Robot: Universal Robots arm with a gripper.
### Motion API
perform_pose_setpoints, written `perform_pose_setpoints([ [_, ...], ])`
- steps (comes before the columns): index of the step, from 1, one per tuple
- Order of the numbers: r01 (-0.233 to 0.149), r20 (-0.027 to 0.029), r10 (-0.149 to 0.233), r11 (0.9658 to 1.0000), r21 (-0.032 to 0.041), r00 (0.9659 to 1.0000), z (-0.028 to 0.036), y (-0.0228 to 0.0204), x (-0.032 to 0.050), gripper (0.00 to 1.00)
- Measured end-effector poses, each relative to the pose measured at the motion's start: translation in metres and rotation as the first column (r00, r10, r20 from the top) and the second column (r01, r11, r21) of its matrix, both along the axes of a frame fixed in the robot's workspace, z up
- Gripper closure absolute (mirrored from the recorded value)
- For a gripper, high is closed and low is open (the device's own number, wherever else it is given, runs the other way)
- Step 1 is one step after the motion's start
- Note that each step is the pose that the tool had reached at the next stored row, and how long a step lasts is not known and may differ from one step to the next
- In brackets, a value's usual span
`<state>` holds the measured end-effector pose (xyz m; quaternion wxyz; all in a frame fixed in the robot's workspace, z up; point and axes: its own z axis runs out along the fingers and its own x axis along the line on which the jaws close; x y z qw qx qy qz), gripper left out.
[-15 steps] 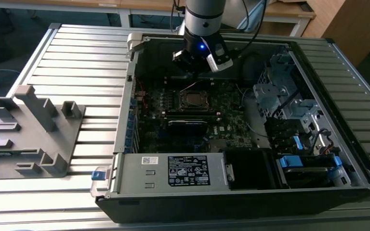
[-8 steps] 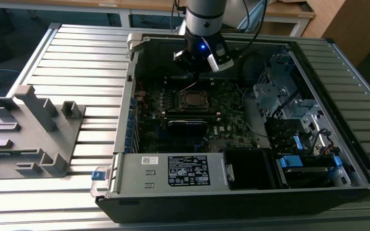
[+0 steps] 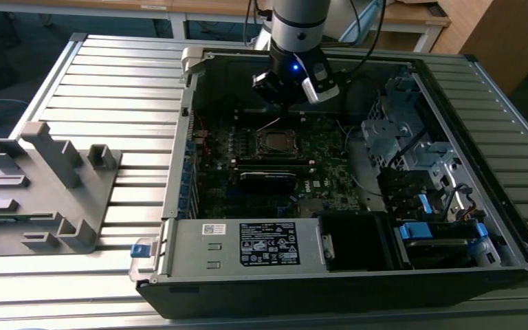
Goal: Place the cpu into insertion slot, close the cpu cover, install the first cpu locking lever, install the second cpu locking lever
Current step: 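Install the first cpu locking lever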
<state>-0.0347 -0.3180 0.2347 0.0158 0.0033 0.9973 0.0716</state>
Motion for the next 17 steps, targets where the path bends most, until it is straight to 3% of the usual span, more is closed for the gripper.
perform_pose_setpoints([
  [11, 0.000, 0.0000, 0.000, 1.0000, 0.0000, 1.0000, 0.0000, 0.0000, 0.0007, 0.89],
  [12, 0.000, 0.0000, 0.000, 1.0000, 0.0000, 1.0000, -0.0002, 0.0000, 0.0040, 0.89],
  [17, 0.000, 0.0000, 0.000, 1.0000, 0.0000, 1.0000, -0.0003, 0.0000, 0.0051, 0.89],
])
